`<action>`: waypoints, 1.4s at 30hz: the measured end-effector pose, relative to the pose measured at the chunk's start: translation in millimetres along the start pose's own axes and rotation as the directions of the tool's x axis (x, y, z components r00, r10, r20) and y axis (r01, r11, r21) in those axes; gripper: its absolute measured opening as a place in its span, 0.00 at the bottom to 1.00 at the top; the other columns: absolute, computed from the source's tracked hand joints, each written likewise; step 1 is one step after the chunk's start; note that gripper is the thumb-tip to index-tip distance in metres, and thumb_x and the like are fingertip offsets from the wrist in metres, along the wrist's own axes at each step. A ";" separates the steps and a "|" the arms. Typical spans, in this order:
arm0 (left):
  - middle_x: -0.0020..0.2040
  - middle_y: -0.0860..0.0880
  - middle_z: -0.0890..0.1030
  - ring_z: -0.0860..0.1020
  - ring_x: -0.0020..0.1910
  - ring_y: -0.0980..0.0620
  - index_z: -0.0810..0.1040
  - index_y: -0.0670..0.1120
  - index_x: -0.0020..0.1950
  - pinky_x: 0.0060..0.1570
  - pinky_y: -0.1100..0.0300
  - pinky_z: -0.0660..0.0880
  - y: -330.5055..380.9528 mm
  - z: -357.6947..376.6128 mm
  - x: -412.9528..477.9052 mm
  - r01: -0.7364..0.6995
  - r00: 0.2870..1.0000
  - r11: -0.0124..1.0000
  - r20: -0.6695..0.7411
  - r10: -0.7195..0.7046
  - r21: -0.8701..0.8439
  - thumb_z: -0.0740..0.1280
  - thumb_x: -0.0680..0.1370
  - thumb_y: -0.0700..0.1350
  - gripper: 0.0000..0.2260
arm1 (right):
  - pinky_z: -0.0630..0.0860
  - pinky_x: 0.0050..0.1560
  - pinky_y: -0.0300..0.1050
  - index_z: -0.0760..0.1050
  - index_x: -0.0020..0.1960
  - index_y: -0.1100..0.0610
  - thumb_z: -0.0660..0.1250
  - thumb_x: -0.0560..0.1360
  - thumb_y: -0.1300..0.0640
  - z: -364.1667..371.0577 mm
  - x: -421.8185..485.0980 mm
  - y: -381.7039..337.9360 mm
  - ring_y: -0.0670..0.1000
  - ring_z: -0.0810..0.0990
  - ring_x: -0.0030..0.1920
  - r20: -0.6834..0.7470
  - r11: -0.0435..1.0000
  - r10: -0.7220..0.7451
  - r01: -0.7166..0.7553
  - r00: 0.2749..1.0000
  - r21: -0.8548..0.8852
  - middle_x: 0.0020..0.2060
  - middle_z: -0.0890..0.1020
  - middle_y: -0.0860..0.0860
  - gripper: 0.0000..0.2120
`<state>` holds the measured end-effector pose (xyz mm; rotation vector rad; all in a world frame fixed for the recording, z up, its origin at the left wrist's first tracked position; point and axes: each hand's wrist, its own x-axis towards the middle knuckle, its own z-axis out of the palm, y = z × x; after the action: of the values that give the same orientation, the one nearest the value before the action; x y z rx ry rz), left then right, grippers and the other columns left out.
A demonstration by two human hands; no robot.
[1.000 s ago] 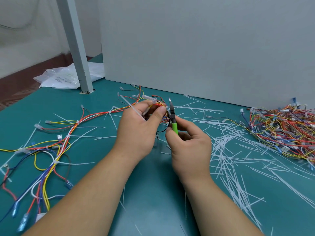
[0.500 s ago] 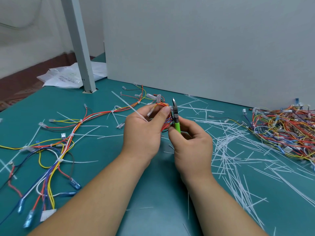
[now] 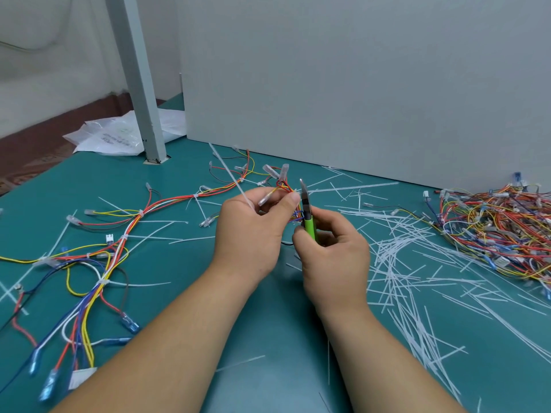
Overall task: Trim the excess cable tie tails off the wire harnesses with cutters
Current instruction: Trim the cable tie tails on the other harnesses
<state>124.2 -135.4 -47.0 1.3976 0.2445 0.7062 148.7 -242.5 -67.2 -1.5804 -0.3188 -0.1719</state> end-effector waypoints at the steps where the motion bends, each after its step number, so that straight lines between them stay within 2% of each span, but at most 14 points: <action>1: 0.34 0.54 0.82 0.74 0.32 0.58 0.84 0.48 0.40 0.33 0.67 0.71 -0.6 0.6 0.2 0.003 1.000 1.000 -0.006 -0.004 -0.009 0.73 0.78 0.42 0.06 | 0.69 0.29 0.36 0.85 0.49 0.49 0.72 0.69 0.64 0.0 -0.1 0.1 0.46 0.71 0.28 -0.006 1.000 0.000 0.000 1.000 0.004 0.31 0.80 0.46 0.13; 4: 0.38 0.47 0.83 0.76 0.38 0.55 0.83 0.46 0.40 0.41 0.62 0.74 -2.8 1.4 0.6 0.009 1.000 0.999 -0.015 -0.010 -0.038 0.73 0.78 0.42 0.06 | 0.68 0.28 0.36 0.84 0.47 0.50 0.72 0.71 0.68 0.4 0.7 0.4 0.45 0.71 0.28 -0.015 1.000 0.001 -0.001 1.000 0.018 0.31 0.80 0.44 0.14; 6: 0.38 0.44 0.84 0.76 0.38 0.55 0.84 0.45 0.41 0.41 0.61 0.74 -3.6 0.9 0.5 0.008 1.000 0.999 -0.002 -0.008 -0.049 0.73 0.77 0.43 0.05 | 0.69 0.28 0.35 0.84 0.47 0.50 0.72 0.71 0.69 1.1 1.2 0.2 0.44 0.71 0.28 -0.016 1.000 0.001 0.000 1.000 0.019 0.31 0.80 0.44 0.14; 9: 0.35 0.51 0.81 0.73 0.31 0.57 0.84 0.45 0.42 0.33 0.67 0.70 -4.4 0.1 0.3 0.008 1.000 0.999 0.001 -0.008 -0.044 0.74 0.77 0.44 0.05 | 0.70 0.29 0.36 0.84 0.47 0.51 0.73 0.72 0.69 0.7 1.7 0.6 0.45 0.72 0.29 -0.013 1.000 -0.004 0.004 1.000 0.027 0.32 0.81 0.46 0.13; 13: 0.35 0.52 0.80 0.72 0.33 0.56 0.84 0.46 0.40 0.34 0.67 0.70 -3.9 1.6 0.0 0.011 1.000 0.999 0.005 -0.011 -0.043 0.73 0.78 0.42 0.06 | 0.72 0.32 0.38 0.83 0.48 0.51 0.74 0.72 0.67 0.7 1.2 1.6 0.46 0.74 0.31 -0.002 0.999 -0.020 0.021 1.000 0.028 0.36 0.83 0.52 0.12; 19: 0.29 0.57 0.76 0.68 0.28 0.59 0.84 0.45 0.39 0.29 0.68 0.66 -2.4 0.4 0.2 -0.002 1.000 1.000 0.001 0.002 -0.020 0.73 0.78 0.41 0.07 | 0.74 0.38 0.36 0.83 0.48 0.50 0.74 0.72 0.67 1.8 2.3 1.9 0.44 0.76 0.33 -0.008 1.000 -0.026 0.026 1.000 0.007 0.35 0.83 0.46 0.12; 23: 0.26 0.59 0.74 0.68 0.26 0.61 0.84 0.46 0.40 0.28 0.71 0.65 -0.6 0.3 -0.7 -0.009 1.000 1.000 0.006 0.009 -0.023 0.73 0.78 0.40 0.07 | 0.76 0.39 0.38 0.83 0.49 0.50 0.75 0.73 0.66 3.2 1.5 1.4 0.45 0.77 0.34 -0.014 1.000 -0.026 0.026 1.000 -0.003 0.37 0.84 0.49 0.11; 27: 0.27 0.59 0.75 0.68 0.27 0.60 0.84 0.47 0.39 0.29 0.69 0.66 0.5 0.7 -1.2 -0.019 1.000 1.000 -0.003 0.019 -0.016 0.74 0.77 0.42 0.07 | 0.77 0.41 0.40 0.84 0.50 0.50 0.75 0.73 0.65 2.3 0.0 1.3 0.45 0.79 0.35 -0.015 1.000 -0.025 0.024 1.000 -0.014 0.38 0.85 0.46 0.11; 33: 0.27 0.58 0.73 0.67 0.28 0.58 0.85 0.50 0.41 0.29 0.68 0.66 0.5 -0.8 -2.3 -0.055 0.998 0.998 0.015 0.055 0.025 0.74 0.77 0.43 0.05 | 0.75 0.40 0.39 0.83 0.50 0.49 0.74 0.73 0.64 1.7 0.3 1.4 0.43 0.77 0.34 0.010 0.999 -0.032 0.032 0.999 -0.020 0.35 0.83 0.44 0.11; 37: 0.26 0.59 0.74 0.68 0.28 0.60 0.86 0.54 0.39 0.29 0.69 0.67 2.0 -0.3 -3.1 -0.059 0.998 0.998 0.023 0.059 0.030 0.74 0.77 0.44 0.08 | 0.71 0.37 0.39 0.85 0.49 0.49 0.73 0.73 0.64 1.9 2.9 3.6 0.45 0.71 0.32 0.036 0.998 -0.043 0.044 0.998 -0.042 0.31 0.76 0.43 0.11; 42: 0.27 0.59 0.75 0.69 0.27 0.61 0.86 0.52 0.39 0.30 0.70 0.68 2.5 1.1 -3.7 -0.052 0.998 0.999 0.038 0.052 -0.005 0.73 0.78 0.43 0.08 | 0.66 0.34 0.43 0.84 0.46 0.52 0.71 0.73 0.63 2.8 3.3 5.2 0.47 0.66 0.33 0.039 0.997 -0.066 0.067 0.997 -0.023 0.30 0.71 0.47 0.08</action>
<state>121.2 -138.4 -45.3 1.4160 0.1771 0.7223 153.1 -239.5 -71.2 -1.5998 -0.4011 -0.1983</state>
